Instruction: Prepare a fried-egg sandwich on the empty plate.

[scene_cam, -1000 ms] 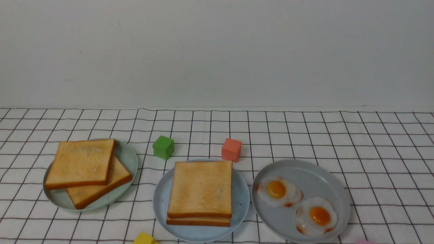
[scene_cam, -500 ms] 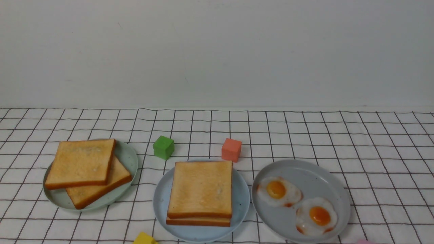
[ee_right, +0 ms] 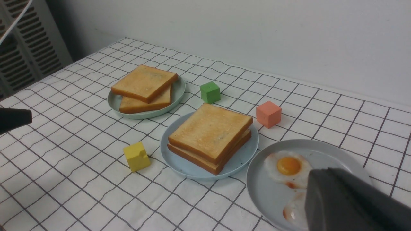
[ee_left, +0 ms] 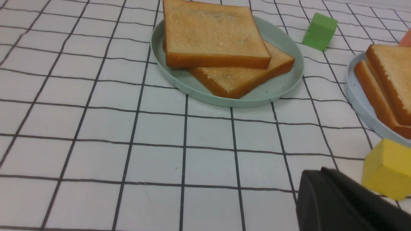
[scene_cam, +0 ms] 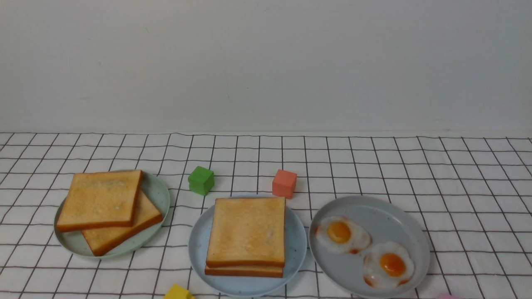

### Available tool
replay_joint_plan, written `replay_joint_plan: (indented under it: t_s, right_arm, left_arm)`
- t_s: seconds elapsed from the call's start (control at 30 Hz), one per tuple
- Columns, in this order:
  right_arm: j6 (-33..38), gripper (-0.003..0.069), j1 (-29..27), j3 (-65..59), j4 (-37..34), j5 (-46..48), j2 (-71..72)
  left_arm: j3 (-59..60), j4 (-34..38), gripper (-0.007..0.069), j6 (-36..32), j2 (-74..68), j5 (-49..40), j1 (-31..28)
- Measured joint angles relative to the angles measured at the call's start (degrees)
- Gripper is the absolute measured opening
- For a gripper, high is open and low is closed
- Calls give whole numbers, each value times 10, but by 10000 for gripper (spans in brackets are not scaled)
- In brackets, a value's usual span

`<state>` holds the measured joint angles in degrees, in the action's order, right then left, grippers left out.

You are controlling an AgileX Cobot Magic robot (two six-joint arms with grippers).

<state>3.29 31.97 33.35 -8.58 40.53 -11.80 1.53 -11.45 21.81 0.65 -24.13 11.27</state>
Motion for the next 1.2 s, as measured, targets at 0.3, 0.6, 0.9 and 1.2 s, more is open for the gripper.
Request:
replay_joint_plan:
  t_s: [0.3,0.6,0.9,1.2]
  right_arm:
    - [0,21,0,0,0,0,0]
    - [0,24,0,0,0,0,0]
    - [0,29,0,0,0,0,0]
    - [0,40,0,0,0,0,0]
  left_arm:
    - [1,32,-8,-2,0,14,-79]
    - [1,37,0,-2,0,16,-154]
    - [1,38,4,-2,0,16,-154]
    - [1,38,13,-2,0,16,-154]
